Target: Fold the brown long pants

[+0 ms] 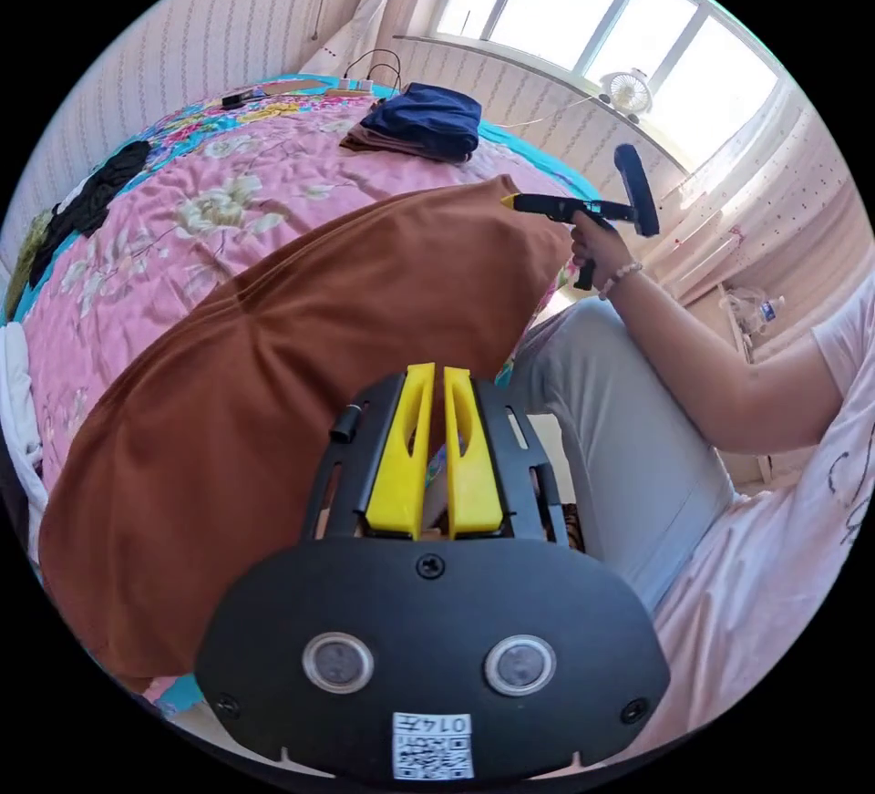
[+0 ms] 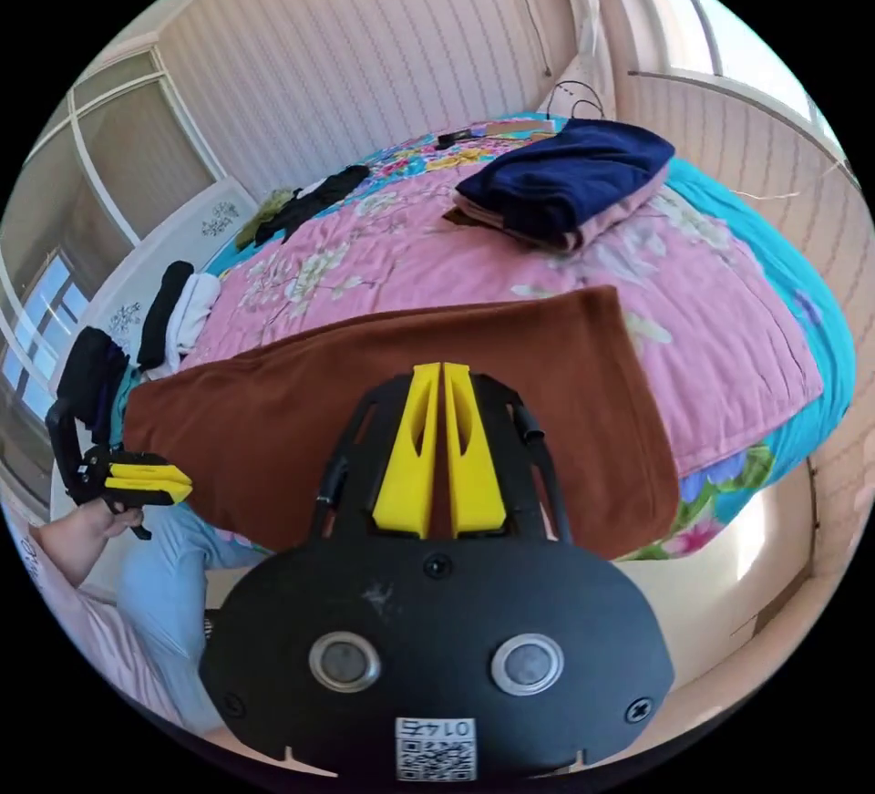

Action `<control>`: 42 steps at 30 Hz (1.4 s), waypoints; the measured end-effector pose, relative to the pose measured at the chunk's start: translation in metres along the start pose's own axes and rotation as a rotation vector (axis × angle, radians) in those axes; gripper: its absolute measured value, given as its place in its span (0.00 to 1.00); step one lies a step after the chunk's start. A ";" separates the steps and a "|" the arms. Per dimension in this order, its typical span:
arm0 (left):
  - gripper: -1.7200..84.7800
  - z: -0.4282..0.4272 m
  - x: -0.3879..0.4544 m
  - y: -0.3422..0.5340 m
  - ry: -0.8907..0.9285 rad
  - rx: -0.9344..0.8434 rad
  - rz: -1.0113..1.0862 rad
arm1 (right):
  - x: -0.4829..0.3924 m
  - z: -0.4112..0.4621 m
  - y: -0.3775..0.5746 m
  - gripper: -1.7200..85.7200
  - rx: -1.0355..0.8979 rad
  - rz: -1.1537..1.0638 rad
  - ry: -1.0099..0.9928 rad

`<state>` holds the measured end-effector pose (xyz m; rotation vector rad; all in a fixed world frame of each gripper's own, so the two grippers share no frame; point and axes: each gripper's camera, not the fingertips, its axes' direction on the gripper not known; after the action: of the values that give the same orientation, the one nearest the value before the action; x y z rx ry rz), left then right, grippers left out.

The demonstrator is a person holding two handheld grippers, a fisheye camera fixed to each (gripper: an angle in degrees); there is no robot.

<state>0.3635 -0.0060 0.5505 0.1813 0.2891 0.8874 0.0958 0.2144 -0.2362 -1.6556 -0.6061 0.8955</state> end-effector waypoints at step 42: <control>0.03 0.149 0.068 -0.406 0.042 -0.165 0.365 | 0.302 -0.086 0.111 0.06 0.117 0.187 -0.636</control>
<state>0.7503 -0.2094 0.5682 0.0623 0.2240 1.2728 0.3349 0.3696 -0.4082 -1.3235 -0.8111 1.5873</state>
